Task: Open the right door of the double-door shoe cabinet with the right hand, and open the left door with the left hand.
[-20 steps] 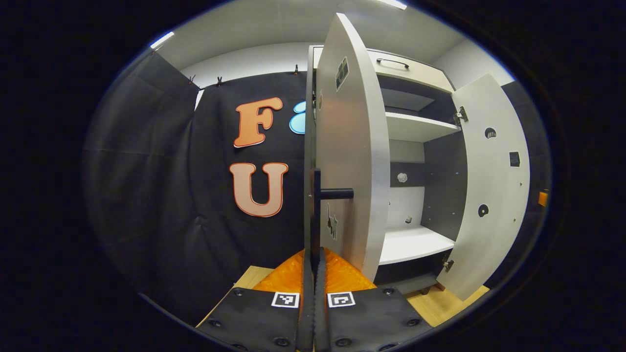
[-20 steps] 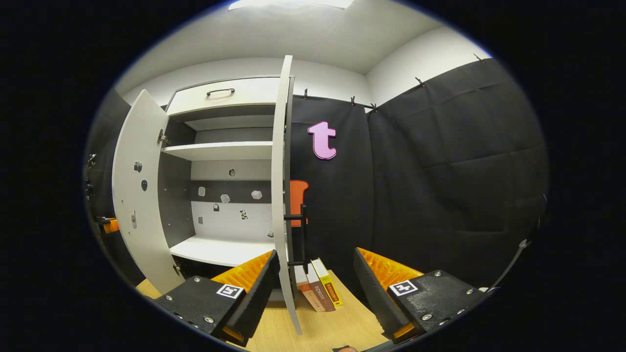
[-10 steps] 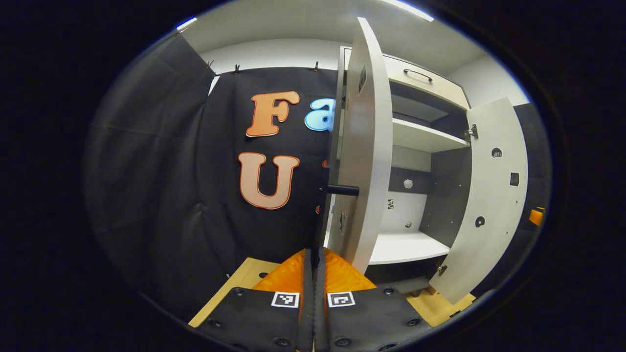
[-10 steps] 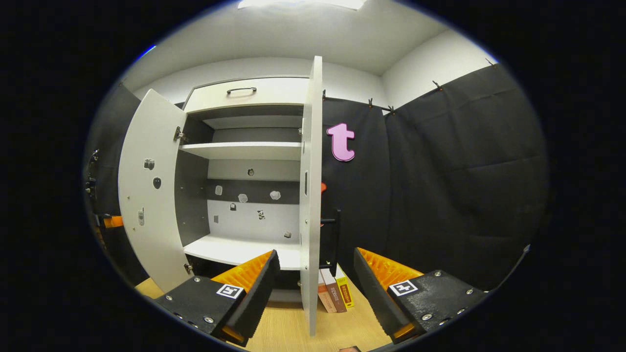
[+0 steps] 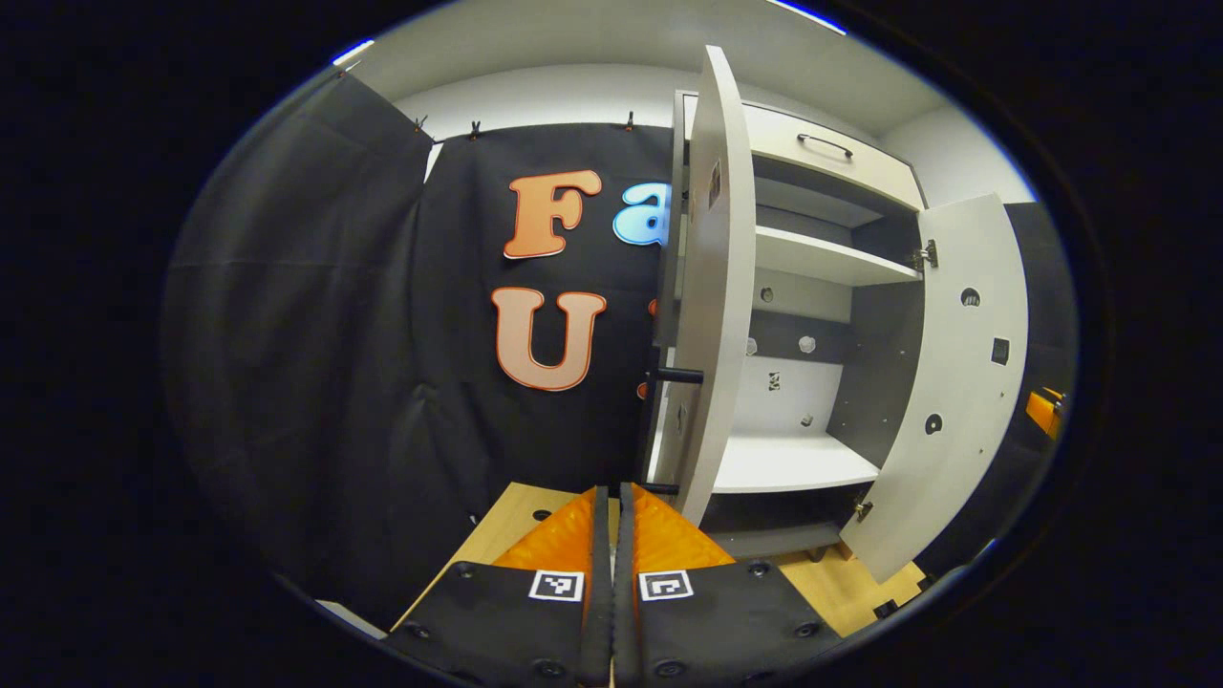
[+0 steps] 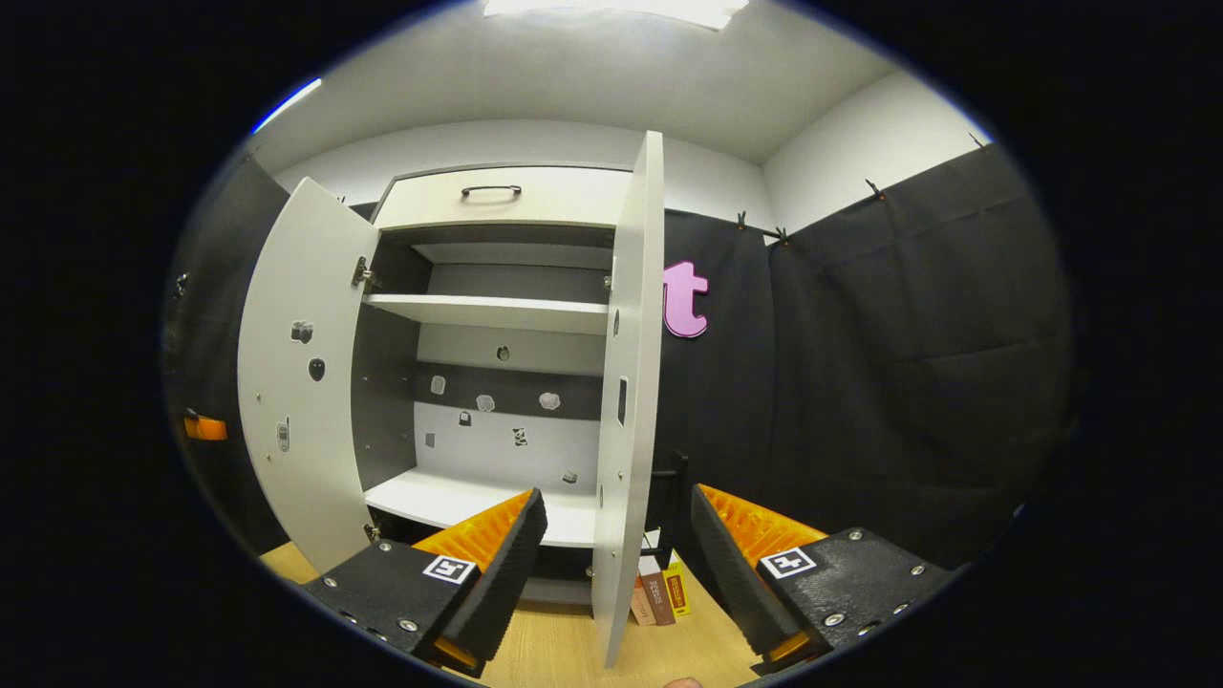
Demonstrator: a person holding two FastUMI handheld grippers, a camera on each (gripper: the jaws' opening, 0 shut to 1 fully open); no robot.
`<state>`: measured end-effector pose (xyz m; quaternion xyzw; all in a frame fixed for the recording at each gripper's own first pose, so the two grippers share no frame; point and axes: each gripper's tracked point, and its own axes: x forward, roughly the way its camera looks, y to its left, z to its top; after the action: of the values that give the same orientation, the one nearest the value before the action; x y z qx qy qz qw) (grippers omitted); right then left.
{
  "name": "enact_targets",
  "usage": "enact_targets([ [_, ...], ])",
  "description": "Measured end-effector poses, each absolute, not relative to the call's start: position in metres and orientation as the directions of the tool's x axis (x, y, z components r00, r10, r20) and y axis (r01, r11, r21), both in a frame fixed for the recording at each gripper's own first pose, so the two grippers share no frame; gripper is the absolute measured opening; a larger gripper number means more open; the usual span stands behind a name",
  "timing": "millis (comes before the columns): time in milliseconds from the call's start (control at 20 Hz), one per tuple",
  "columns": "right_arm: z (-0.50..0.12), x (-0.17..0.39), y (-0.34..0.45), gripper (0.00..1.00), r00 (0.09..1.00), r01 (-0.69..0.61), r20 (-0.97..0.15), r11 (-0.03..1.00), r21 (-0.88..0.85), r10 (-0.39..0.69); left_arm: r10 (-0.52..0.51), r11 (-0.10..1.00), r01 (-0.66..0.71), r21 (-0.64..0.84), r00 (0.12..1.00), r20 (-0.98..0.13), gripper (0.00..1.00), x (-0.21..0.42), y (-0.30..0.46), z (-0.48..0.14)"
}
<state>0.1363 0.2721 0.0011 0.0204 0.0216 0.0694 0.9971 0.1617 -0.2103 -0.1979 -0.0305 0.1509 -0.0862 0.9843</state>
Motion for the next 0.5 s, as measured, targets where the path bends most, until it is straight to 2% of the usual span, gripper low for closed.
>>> enact_targets([
  [100,0.009,0.138,0.275,0.93,0.989,-0.143,-0.037,0.989,0.044,0.145,-0.176,0.984,0.158,-0.087,0.948,-0.266,0.08,0.164,-0.210,-0.191],
  [150,0.014,0.138,0.278,0.97,0.987,-0.156,-0.034,0.986,0.050,0.158,-0.150,0.988,0.135,-0.074,0.955,-0.256,0.09,0.167,-0.204,-0.187],
  [200,0.019,0.139,0.279,0.93,0.986,-0.160,-0.028,0.986,0.055,0.162,-0.142,0.989,0.129,-0.068,0.960,-0.241,0.02,0.168,-0.203,-0.183],
  [250,0.024,0.139,0.277,0.93,0.987,-0.159,-0.024,0.986,0.055,0.160,-0.141,0.989,0.129,-0.065,0.964,-0.228,0.20,0.169,-0.203,-0.180],
  [300,0.028,0.141,0.277,0.93,0.987,-0.158,-0.017,0.986,0.053,0.159,-0.123,0.992,0.115,-0.050,0.969,-0.212,0.28,0.171,-0.198,-0.175],
  [350,0.032,0.142,0.277,0.97,0.987,-0.158,-0.014,0.986,0.051,0.159,-0.122,0.992,0.117,-0.039,0.973,-0.194,0.32,0.174,-0.197,-0.172],
  [450,0.036,0.142,0.278,0.93,0.986,-0.166,-0.018,0.984,0.059,0.167,-0.122,0.993,0.120,-0.023,0.980,-0.158,0.48,0.179,-0.194,-0.162],
  [500,0.039,0.143,0.279,0.97,0.985,-0.169,-0.020,0.984,0.063,0.170,-0.114,0.993,0.112,-0.018,0.984,-0.140,0.55,0.180,-0.193,-0.158],
])
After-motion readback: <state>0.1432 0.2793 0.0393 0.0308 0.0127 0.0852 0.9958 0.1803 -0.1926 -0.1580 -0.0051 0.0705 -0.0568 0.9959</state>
